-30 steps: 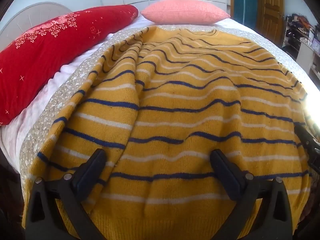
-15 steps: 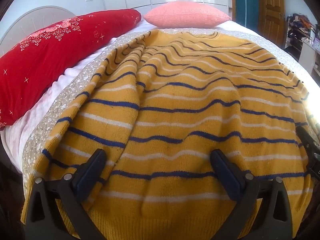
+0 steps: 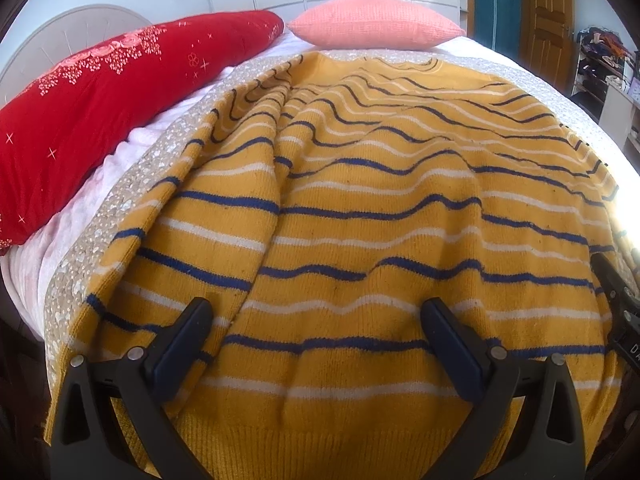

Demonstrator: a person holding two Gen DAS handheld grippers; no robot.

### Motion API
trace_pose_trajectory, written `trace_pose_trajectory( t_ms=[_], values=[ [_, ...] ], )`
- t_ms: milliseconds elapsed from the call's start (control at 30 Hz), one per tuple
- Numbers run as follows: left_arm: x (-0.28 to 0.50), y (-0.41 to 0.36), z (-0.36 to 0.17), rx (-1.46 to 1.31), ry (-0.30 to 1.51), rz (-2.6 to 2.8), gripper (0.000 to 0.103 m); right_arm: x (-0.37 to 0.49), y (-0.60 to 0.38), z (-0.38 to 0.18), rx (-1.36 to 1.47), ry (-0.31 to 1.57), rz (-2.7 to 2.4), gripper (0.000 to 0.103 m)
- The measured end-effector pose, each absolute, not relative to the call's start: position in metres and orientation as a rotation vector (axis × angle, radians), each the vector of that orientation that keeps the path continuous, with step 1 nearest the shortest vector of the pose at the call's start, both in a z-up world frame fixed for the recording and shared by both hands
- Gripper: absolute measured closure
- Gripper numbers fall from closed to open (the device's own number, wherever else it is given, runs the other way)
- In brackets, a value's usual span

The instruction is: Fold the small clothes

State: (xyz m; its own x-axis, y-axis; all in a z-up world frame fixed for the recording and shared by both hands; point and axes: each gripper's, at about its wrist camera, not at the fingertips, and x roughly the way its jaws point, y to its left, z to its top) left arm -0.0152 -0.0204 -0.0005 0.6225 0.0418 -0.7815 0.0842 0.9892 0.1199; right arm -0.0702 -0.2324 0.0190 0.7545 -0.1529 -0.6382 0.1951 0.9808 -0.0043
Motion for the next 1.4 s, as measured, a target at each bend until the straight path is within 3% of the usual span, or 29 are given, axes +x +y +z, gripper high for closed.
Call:
trace_pose_trajectory(
  t_ms=[267, 600, 1033, 1133, 1233, 1400],
  values=[
    [-0.018, -0.022, 0.013, 0.145, 0.982, -0.050, 0.003, -0.071, -0.232, 0.018, 0.060, 0.691, -0.189, 0.000],
    [-0.037, 0.028, 0.074, 0.103, 0.838, -0.060, 0.005, -0.072, -0.231, 0.019, 0.053, 0.684, -0.191, 0.000],
    [0.027, 0.094, 0.029, -0.066, 0.992, -0.129, 0.007, -0.072, -0.224, 0.019, 0.028, 0.675, -0.214, 0.000],
    [0.035, 0.085, 0.015, -0.071, 1.054, -0.146, 0.078, -0.073, -0.222, 0.018, 0.017, 0.664, -0.226, 0.000],
    [0.041, 0.108, 0.019, -0.189, 1.054, -0.136, 0.083, -0.074, -0.220, 0.018, 0.001, 0.660, -0.242, 0.000],
    [0.050, 0.140, 0.026, -0.235, 1.043, -0.056, 0.082, -0.073, -0.219, 0.018, -0.014, 0.653, -0.262, 0.000]
  ],
)
